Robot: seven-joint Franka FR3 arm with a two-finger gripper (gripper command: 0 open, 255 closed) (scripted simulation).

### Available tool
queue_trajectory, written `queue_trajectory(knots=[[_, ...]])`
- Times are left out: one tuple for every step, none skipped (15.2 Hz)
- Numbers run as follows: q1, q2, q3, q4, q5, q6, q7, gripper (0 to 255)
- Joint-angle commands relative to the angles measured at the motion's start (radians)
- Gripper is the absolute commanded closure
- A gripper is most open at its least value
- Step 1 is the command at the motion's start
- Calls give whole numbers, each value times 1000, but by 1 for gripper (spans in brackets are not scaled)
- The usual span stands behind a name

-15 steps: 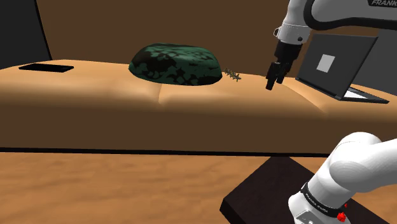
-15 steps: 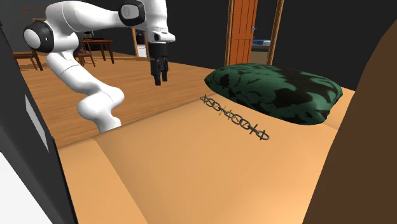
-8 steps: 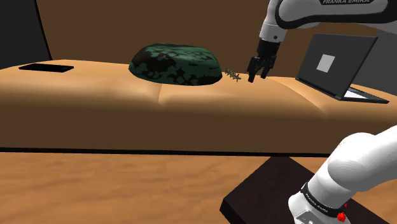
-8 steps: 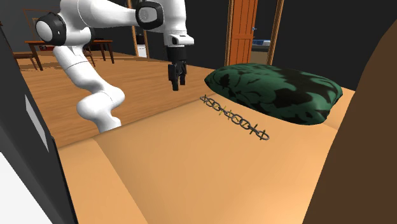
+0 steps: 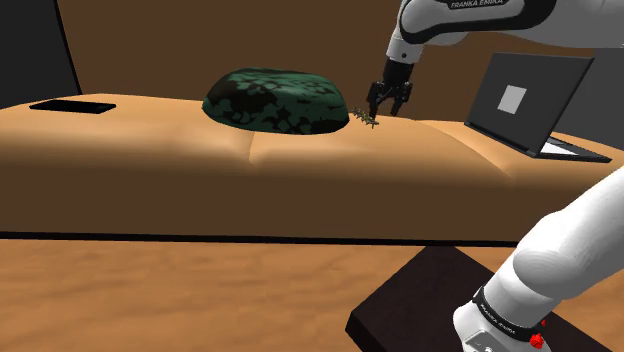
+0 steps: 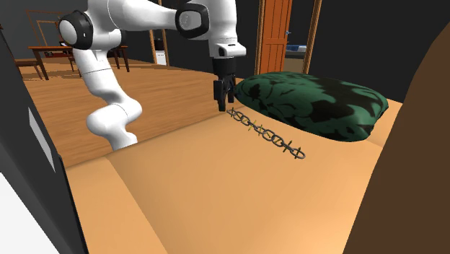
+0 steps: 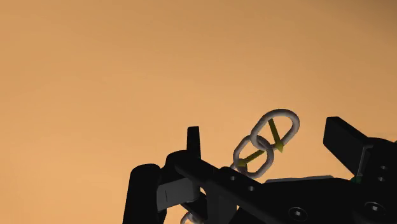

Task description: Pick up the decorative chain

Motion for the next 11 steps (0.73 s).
queue_trajectory(knots=[[-8, 73, -9, 67, 11, 12, 14, 0], [-13, 109, -15, 103, 17, 16, 18, 0], [-17, 144, -21, 139, 24, 18, 23, 0], [-22, 181, -27, 177, 31, 19, 27, 0], [-28, 217, -33, 217, 39, 19, 31, 0], [-33, 254, -39, 258, 47, 18, 35, 0], [-39, 291, -44, 301, 56, 15, 39, 0], [-46, 329, -50, 346, 65, 12, 43, 0], [-52, 368, -55, 392, 74, 6, 47, 0], [-60, 407, -60, 441, 84, 0, 52, 0], [-68, 448, -64, 492, 94, -9, 56, 0]])
